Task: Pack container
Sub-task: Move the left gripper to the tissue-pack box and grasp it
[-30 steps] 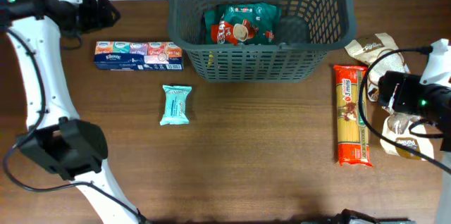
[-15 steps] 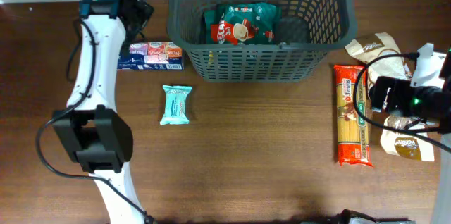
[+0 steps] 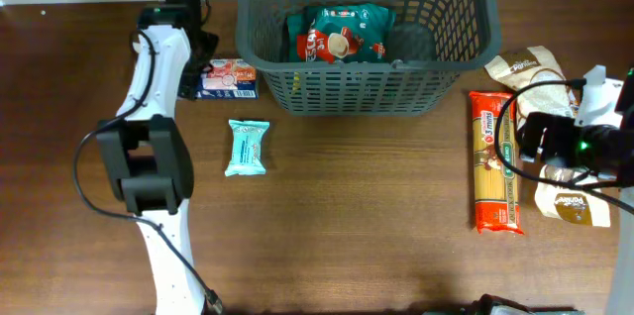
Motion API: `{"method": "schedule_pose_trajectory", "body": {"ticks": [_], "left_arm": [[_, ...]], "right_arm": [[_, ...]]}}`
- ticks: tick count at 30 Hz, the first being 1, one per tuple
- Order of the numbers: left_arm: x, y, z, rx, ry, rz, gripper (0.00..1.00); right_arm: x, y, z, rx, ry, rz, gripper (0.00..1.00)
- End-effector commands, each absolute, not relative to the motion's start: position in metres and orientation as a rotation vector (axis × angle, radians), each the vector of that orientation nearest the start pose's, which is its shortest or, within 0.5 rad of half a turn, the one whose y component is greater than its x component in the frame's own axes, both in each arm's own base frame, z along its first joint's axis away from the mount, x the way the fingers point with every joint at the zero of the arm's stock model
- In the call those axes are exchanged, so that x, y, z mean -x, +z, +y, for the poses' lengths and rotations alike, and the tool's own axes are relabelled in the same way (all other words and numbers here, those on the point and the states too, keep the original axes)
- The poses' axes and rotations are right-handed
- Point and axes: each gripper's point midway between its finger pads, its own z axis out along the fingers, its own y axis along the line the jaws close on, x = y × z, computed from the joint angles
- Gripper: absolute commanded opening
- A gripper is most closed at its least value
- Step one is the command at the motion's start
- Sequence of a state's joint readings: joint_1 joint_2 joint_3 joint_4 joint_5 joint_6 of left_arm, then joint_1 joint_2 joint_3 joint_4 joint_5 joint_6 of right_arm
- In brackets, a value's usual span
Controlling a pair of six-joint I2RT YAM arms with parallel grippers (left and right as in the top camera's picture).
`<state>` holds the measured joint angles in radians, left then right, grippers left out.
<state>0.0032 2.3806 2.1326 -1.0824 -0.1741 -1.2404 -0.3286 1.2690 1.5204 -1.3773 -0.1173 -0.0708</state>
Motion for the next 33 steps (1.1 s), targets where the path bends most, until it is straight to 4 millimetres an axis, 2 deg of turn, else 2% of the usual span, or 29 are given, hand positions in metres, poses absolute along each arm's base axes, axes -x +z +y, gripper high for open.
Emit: {"method": "schedule_pose_trajectory", "body": {"ticks": [1,11,13,14,15,16,17,19,20,21,24,28,31,33], "left_arm": [[-0.521,0.034,0.031,1.745,-0.005,2.298,0.99],[-0.532,0.005,0.03,1.728,-0.016,2.311,1.0],[-0.529,-0.003,0.03,1.737,-0.009,2.327,0.96],[-0.528,-0.006,0.029,1.743,-0.012,2.335,0.89],[-0.527,-0.009,0.029,1.748,-0.012,2.342,0.7],[-0.527,-0.01,0.028,1.751,-0.015,2.344,0.57],[-0.526,-0.01,0.029,1.754,-0.014,2.347,0.37],[-0.526,-0.01,0.03,1.732,-0.013,2.368,0.14],[-0.527,-0.008,0.03,1.705,-0.02,2.387,0.04],[-0.527,-0.007,0.031,1.678,-0.031,2.408,0.02],[-0.53,0.003,0.034,1.555,-0.086,2.5,0.02],[-0.531,0.036,0.043,1.439,-0.191,2.578,0.02],[-0.532,0.076,0.06,1.328,-0.22,2.584,0.02],[-0.535,0.112,0.071,1.216,-0.234,2.57,0.02]], "right_arm": [[-0.258,0.266,-0.066,-0.329,0.052,2.672,0.99],[-0.237,0.257,-0.059,-0.349,0.081,2.763,0.99],[-0.235,0.256,-0.059,-0.351,0.084,2.772,0.99],[-0.235,0.256,-0.058,-0.351,0.085,2.775,0.99],[-0.234,0.256,-0.058,-0.352,0.085,2.776,0.99],[-0.234,0.256,-0.058,-0.352,0.085,2.776,0.99],[-0.234,0.256,-0.058,-0.352,0.086,2.776,0.99],[-0.234,0.256,-0.058,-0.351,0.085,2.776,0.99],[-0.234,0.256,-0.058,-0.352,0.085,2.775,0.99],[-0.235,0.256,-0.058,-0.351,0.085,2.775,0.99],[-0.235,0.256,-0.058,-0.351,0.085,2.774,0.99],[-0.235,0.256,-0.058,-0.352,0.085,2.775,0.99],[-0.234,0.256,-0.057,-0.35,0.096,2.775,0.99],[-0.234,0.256,-0.057,-0.35,0.097,2.777,0.99]]}}
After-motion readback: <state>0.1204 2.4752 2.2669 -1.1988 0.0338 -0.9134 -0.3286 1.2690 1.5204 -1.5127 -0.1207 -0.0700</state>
